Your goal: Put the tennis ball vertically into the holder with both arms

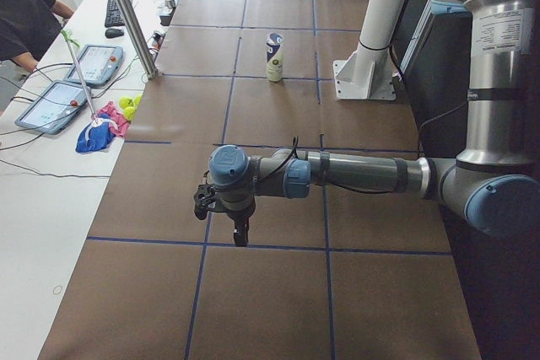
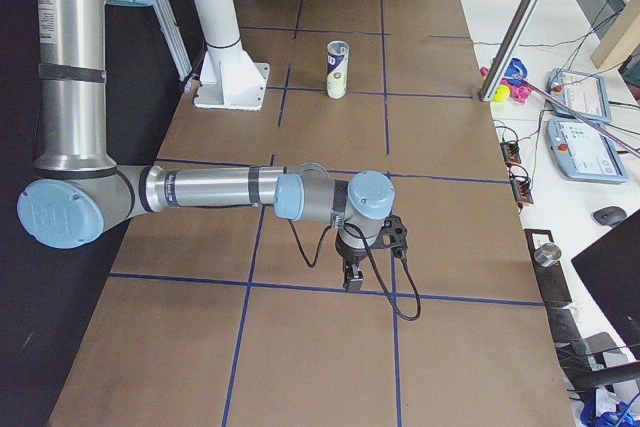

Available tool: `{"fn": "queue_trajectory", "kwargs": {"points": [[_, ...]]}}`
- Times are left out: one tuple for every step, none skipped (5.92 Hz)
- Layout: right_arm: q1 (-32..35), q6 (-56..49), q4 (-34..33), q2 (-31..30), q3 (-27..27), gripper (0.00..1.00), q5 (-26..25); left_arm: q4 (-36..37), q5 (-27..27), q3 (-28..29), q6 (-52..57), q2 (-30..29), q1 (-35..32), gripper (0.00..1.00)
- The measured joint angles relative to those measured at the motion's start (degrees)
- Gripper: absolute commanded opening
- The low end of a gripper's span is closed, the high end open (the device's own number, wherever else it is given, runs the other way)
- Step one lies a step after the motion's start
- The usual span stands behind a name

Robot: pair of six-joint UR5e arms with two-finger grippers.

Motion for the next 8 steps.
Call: {"fn": "queue_trajectory", "kwargs": {"points": [[0.0,0.1,0.0,-0.1,-0.1,1.0,0.0,-0.1,0.2,0.1,0.0,0.0,0.0,1.0],[0.0,0.1,0.0,-0.1,-0.3,1.0,0.0,-0.1,0.2,0.1,0.1,0.1,0.0,1.0],[0.0,0.1,0.0,0.0,-0.5,1.0,0.1,-0.1,0.2,-0.1,0.1,0.3,0.0,1.0],[0.0,0.2,0.0,0.1,-0.5,1.0,0.2,-0.1,0.2,-0.3,0.2,0.3,0.0,1.0],[0.0,0.2,0.0,0.2,-0.6,1.0,0.2,-0.1,0.2,-1.0,0.2,0.4,0.0,1.0],[0.0,0.2,0.0,0.3,-0.6,1.0,0.2,0.0,0.2,-2.3,0.2,0.6,0.0,1.0],[0.0,0.3,0.0,0.5,-0.7,1.0,0.3,0.2,0.0,-3.2,0.2,1.1,0.0,1.0],[0.0,0.3,-0.1,0.6,-0.8,1.0,0.5,0.2,-0.1,-3.5,0.1,1.4,0.0,1.0]]}}
